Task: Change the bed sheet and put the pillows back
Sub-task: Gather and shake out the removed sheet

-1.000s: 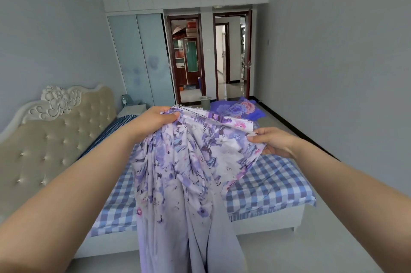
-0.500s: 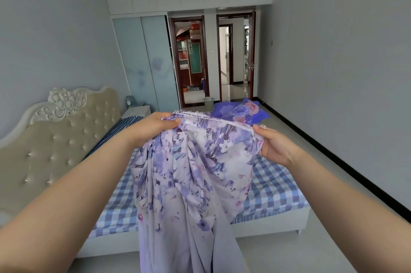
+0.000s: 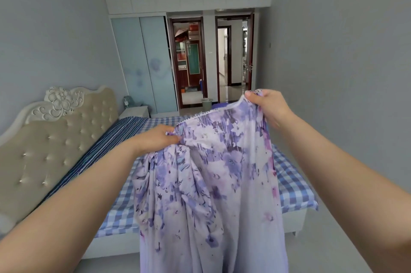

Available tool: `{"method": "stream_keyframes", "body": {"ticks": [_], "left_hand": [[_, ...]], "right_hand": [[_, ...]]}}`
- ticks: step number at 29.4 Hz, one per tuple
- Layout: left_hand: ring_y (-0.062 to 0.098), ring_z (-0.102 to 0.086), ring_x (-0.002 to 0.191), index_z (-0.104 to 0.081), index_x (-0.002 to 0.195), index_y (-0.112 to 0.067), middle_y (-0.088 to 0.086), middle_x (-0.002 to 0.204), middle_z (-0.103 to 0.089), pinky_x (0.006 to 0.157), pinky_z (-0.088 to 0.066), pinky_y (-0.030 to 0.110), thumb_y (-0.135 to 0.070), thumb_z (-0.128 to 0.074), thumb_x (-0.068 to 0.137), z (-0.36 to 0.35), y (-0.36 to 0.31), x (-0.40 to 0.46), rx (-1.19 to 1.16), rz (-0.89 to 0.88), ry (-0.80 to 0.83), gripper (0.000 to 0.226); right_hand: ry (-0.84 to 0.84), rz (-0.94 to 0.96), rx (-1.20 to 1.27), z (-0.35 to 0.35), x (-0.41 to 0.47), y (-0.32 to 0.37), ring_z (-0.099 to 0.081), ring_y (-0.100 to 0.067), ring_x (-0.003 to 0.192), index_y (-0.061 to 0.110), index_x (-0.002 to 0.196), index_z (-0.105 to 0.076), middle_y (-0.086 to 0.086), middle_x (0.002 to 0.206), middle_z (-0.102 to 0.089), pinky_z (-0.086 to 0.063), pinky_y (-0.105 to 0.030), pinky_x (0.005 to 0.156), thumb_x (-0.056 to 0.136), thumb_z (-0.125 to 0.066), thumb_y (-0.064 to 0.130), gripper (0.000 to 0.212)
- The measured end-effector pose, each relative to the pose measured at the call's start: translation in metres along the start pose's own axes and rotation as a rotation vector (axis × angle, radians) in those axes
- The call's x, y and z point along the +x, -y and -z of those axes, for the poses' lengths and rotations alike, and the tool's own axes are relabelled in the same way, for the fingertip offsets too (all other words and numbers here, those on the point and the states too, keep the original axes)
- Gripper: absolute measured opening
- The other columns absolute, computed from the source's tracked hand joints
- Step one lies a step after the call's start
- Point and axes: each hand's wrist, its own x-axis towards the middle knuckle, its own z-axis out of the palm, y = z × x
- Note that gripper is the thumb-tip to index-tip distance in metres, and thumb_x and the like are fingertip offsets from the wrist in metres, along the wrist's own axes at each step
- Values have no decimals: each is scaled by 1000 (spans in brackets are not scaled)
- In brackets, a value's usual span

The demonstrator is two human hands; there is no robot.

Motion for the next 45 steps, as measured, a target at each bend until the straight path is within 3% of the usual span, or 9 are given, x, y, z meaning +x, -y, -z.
{"method": "stream_keyframes", "body": {"ticks": [8, 15, 19, 23, 26, 29, 34, 39, 45], "left_hand": [[12, -56, 71, -69, 76, -25, -9, 71, -62, 70, -40, 24, -29, -58, 92, 4, 3, -3, -65, -43, -116, 20], [8, -63, 79, -74, 83, -32, -15, 78, -70, 78, -45, 21, -33, -63, 89, 19, 13, -7, -156, -20, -83, 12], [10, -55, 67, -71, 77, -26, -15, 68, -64, 63, -40, 18, -32, -63, 88, 20, 11, -2, -91, -7, -278, 15], [23, -56, 79, -68, 89, -19, 1, 79, -60, 62, -38, 22, -28, -58, 91, 30, -7, 10, 144, -36, -486, 14], [34, -60, 88, -68, 105, -23, 12, 91, -67, 68, -42, 31, -32, -52, 91, 49, -22, 16, 340, -41, -681, 23], [41, -60, 84, -64, 111, -24, 18, 91, -67, 59, -37, 33, -32, -44, 93, 54, -28, 17, 521, -104, -906, 27], [36, -60, 91, -67, 108, -25, 13, 94, -67, 67, -43, 33, -34, -49, 93, 51, -20, 23, 379, -55, -635, 26], [29, -56, 79, -68, 93, -19, 10, 79, -58, 68, -39, 27, -30, -52, 91, 41, 0, 22, 197, 61, -562, 19], [19, -52, 81, -69, 101, -9, 18, 98, -67, 73, -40, 24, -9, -57, 87, 37, -4, 29, -6, 138, -489, 18]], "right_hand": [[209, -148, 79, -19, 1, 31, -72, -23, 72, 9, 83, -68, -12, 78, -74, -56, -33, 64, 78, -76, 24, 18], [514, -366, 250, -21, -5, 35, -72, -20, 75, 12, 72, -77, -10, 79, -74, -60, -36, 65, 73, -68, 19, 11], [583, -425, -43, -23, -9, 29, -72, -22, 82, 4, 101, -67, -13, 95, -73, -60, -40, 73, 69, -72, 26, 39], [743, -374, -50, -20, -14, 24, -71, -22, 88, 7, 101, -70, -12, 101, -72, -58, -34, 70, 69, -76, 23, 37], [564, -190, -80, -30, -15, 19, -70, -17, 70, 13, 79, -74, -6, 80, -74, -56, -26, 59, 75, -74, 9, 6], [200, -37, -109, -41, -9, 19, -67, -12, 59, 13, 81, -65, 1, 66, -71, -52, -23, 53, 89, -65, 30, 18], [254, -262, 94, -36, -16, 19, -72, -22, 80, 5, 98, -61, -10, 88, -75, -57, -31, 63, 92, -57, 41, 36], [741, -283, 426, -39, -36, 21, -64, -28, 104, 22, 127, -54, -21, 123, -60, -58, -36, 80, 85, -56, 18, 43], [921, -104, 249, -78, -61, 43, -69, -19, 94, 14, 108, -71, -9, 103, -72, -58, -31, 79, 88, -51, -2, 33]]}}
